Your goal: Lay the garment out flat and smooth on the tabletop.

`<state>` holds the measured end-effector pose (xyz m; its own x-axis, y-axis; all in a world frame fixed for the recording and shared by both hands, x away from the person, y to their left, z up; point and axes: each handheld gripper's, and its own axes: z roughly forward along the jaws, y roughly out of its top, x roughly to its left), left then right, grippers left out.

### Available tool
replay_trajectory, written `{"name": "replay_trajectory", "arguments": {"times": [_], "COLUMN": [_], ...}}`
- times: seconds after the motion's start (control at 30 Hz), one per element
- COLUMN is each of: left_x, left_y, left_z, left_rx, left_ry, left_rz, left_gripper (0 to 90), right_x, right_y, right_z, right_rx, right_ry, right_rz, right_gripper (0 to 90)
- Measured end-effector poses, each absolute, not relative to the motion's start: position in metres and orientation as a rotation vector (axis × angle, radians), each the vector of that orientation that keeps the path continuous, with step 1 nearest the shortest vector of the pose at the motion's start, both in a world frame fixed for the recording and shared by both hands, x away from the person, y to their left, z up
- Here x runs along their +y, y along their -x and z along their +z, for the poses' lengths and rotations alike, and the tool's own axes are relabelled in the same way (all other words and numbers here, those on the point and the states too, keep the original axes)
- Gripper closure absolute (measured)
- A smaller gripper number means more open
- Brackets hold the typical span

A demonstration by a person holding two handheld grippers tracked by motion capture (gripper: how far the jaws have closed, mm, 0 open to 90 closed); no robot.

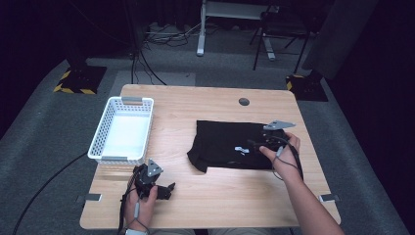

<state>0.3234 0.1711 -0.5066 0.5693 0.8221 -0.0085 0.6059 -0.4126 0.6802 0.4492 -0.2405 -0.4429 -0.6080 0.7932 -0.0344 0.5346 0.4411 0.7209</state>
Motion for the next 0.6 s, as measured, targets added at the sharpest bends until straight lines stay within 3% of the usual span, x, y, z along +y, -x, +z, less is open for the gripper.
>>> {"name": "replay_trajectory", "arguments": {"times": [0.3,0.47,0.6], "left_x": [0.168,0.165,0.159], "left_y": [-0.323,-0.320,-0.317], "left_z": [-0.506,-0.506,-0.499], "left_rx": [1.175,1.197,1.147], "left_ry": [-2.142,-2.132,-2.145], "left_rz": [0.447,0.456,0.463], "left_gripper": [0.0,0.5,6.2], "right_x": [-0.213,-0.216,-0.215], "right_y": [-0.458,-0.447,-0.432], "right_z": [-0.485,-0.488,-0.487], "right_rx": [2.536,2.526,2.561], "right_ry": [-1.080,-1.056,-1.015], "right_rz": [0.839,0.907,0.910], "right_gripper": [30.3,31.7,32.0]}}
